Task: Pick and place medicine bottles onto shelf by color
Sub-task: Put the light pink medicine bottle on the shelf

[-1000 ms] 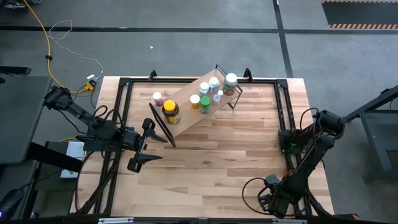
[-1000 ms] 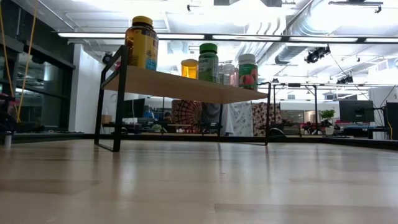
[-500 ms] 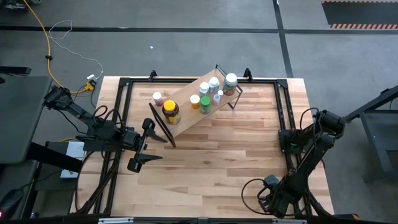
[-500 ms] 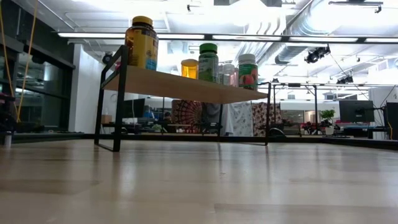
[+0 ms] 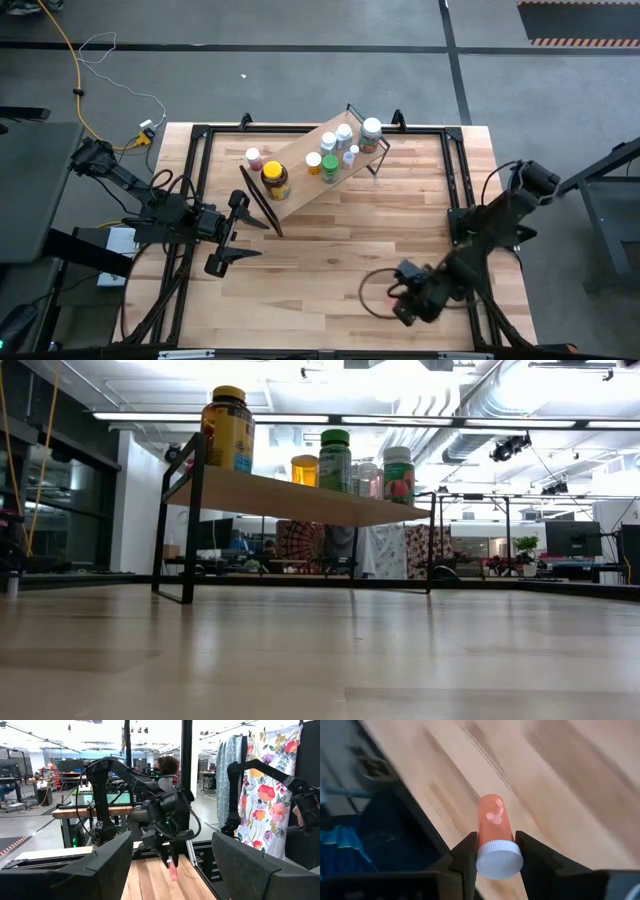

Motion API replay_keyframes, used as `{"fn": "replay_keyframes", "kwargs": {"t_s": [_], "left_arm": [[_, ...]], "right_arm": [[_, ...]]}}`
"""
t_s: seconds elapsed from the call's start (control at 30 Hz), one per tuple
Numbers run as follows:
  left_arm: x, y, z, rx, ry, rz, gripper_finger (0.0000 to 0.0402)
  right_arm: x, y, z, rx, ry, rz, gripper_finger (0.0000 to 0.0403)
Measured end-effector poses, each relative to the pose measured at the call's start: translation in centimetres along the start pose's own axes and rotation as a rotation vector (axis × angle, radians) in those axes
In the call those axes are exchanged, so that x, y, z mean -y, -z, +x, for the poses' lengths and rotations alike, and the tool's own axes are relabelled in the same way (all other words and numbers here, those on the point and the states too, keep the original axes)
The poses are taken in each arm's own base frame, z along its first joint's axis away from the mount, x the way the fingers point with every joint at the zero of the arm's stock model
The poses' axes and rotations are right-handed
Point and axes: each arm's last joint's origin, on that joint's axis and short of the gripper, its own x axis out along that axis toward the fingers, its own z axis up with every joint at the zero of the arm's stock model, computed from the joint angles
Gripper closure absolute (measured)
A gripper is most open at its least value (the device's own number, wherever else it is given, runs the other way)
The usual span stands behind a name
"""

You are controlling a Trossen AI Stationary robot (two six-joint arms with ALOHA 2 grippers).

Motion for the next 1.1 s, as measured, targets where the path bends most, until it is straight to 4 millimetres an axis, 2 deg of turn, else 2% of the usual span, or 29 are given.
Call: {"fn": "replay_keyframes", "kwargs": {"t_s": [0.2,0.4,0.63,0.73,0.93,1.1], "left_arm": [[0.0,0.2,0.1,-0.010,-0.013,0.005,0.0143],[0.8,2.5,2.6,-0.132,-0.054,0.118,0.0143],[2.4,4.5,7.2,-0.273,-0.060,0.177,0.0143],[2.4,5.4,9.2,-0.364,-0.091,0.170,0.0139],[0.6,8.0,13.3,-0.533,-0.120,0.058,0.0127],[-1.3,10.2,15.9,-0.599,-0.085,-0.040,0.0126]], "right_arm": [[-1.2,-4.6,0.2,0.128,-0.137,-0.255,0.0292],[-1.0,-7.3,0.3,0.193,-0.140,-0.384,0.0292],[-0.7,-8.5,0.3,0.222,-0.120,-0.447,0.0292],[-0.7,-8.8,0.3,0.234,-0.117,-0.475,0.0292],[-1.0,-9.2,0.2,0.300,-0.126,-0.535,0.0292],[-1.1,-9.3,0.1,0.341,-0.107,-0.543,0.0293]]}}
